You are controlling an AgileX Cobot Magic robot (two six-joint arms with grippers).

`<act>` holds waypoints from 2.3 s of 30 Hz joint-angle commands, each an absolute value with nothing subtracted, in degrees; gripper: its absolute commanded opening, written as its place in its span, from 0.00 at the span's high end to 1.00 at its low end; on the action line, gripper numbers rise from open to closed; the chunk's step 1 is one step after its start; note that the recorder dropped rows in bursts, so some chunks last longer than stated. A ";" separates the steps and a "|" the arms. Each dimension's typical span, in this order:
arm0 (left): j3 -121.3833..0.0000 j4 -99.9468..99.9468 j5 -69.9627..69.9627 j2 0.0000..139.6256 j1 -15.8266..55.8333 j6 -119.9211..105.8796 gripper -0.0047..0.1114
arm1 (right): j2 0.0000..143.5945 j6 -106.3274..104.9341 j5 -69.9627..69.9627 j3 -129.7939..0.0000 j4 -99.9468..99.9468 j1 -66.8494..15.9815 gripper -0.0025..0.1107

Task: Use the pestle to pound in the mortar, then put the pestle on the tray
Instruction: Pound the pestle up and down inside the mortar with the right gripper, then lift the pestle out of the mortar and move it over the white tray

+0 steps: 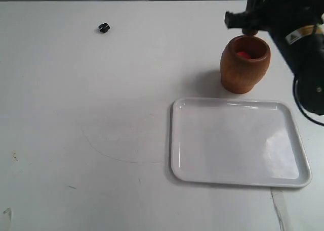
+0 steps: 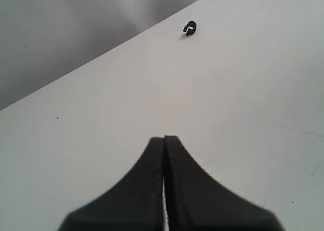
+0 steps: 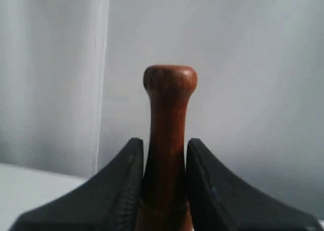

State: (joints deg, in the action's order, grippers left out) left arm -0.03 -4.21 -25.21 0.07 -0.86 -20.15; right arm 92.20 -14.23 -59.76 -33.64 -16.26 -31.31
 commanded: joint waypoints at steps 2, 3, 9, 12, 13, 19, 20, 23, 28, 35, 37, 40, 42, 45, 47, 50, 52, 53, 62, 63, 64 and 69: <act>0.00 -3.79 -25.03 0.00 -0.42 -19.68 0.96 | 85.72 -16.73 -56.78 -33.43 -18.38 -31.42 0.98; 0.00 -3.79 -25.03 0.00 -0.42 -19.68 0.96 | 86.40 -16.73 -56.22 -33.43 -18.49 -31.42 0.98; 0.00 -3.79 -25.03 0.00 -0.42 -19.68 0.96 | 98.78 -14.18 -59.26 -31.91 -20.35 -31.42 0.98; 0.00 -3.79 -25.03 0.00 -0.42 -19.68 0.96 | 107.16 -13.28 -62.85 -31.81 -21.07 -31.42 0.98; 0.00 -3.79 -25.03 0.00 -0.42 -19.68 0.96 | 108.88 -13.09 -64.12 -31.81 -20.47 -31.42 0.98; 0.00 -3.79 -25.03 0.00 -0.42 -19.68 0.96 | 104.05 -13.46 -66.77 -31.81 -18.41 -31.42 0.98; 0.00 -3.79 -25.03 0.00 -0.42 -19.68 0.96 | 101.10 -14.03 -66.39 -31.81 -18.37 -31.42 0.98; 0.00 -3.79 -25.03 0.00 -0.42 -19.68 0.96 | 88.82 -15.99 -62.82 -31.81 -17.90 -31.42 0.98; 0.00 -3.79 -25.03 0.00 -0.42 -19.68 0.96 | 81.25 -17.51 -55.49 -31.81 -19.68 -31.42 0.98; 0.00 -3.79 -25.03 0.00 -0.42 -19.68 0.96 | 109.03 -6.72 -66.66 -31.81 -17.19 -31.42 0.98; 0.00 -3.79 -25.03 0.00 -0.42 -19.68 0.96 | 109.97 -6.32 -67.44 -31.81 -15.29 -31.42 0.98; 0.00 -3.79 -25.03 0.00 -0.42 -19.68 0.96 | 103.93 -8.21 -68.01 -31.81 -15.72 -31.42 0.98; 0.00 -3.79 -25.03 0.00 -0.42 -19.68 0.96 | 97.67 -10.72 -65.62 -31.81 -15.55 -31.42 0.98; 0.00 -3.79 -25.03 0.00 -0.42 -19.68 0.96 | 86.76 -13.56 -59.13 -31.81 -15.55 -31.42 0.98; 0.00 -3.79 -25.03 0.00 -0.42 -19.68 0.96 | 79.37 -15.17 -51.85 -31.94 -15.27 -31.42 0.98; 0.00 -3.79 -25.03 0.00 -0.42 -19.68 0.96 | 68.08 -16.88 -35.05 -34.06 -15.27 -31.42 0.98; 0.00 -3.79 -25.03 0.00 -0.42 -19.68 0.96 | 62.09 -18.40 -19.84 -37.01 -14.88 -31.42 0.98; 0.00 -3.79 -25.03 0.00 -0.42 -19.68 0.96 | 60.17 -19.19 -13.84 -38.74 -14.88 -31.42 0.98; 0.00 -3.79 -25.03 0.00 -0.42 -19.68 0.96 | 53.72 -19.50 25.02 -45.59 -14.51 -31.42 0.98; 0.00 -3.79 -25.03 0.00 -0.42 -19.68 0.96 | 54.23 -19.50 27.54 -45.59 -14.51 -31.42 0.98; 0.00 -3.79 -25.03 0.00 -0.42 -19.68 0.96 | 54.65 -19.50 29.88 -45.59 -14.51 -31.42 0.98; 0.00 -3.79 -25.03 0.00 -0.42 -19.68 0.96 | 58.86 -19.88 39.10 -45.59 -14.40 -31.42 0.98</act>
State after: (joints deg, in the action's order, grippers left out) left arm -0.03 -4.21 -25.21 0.07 -0.86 -20.15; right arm 56.73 -19.16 34.18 -45.13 -14.92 -31.31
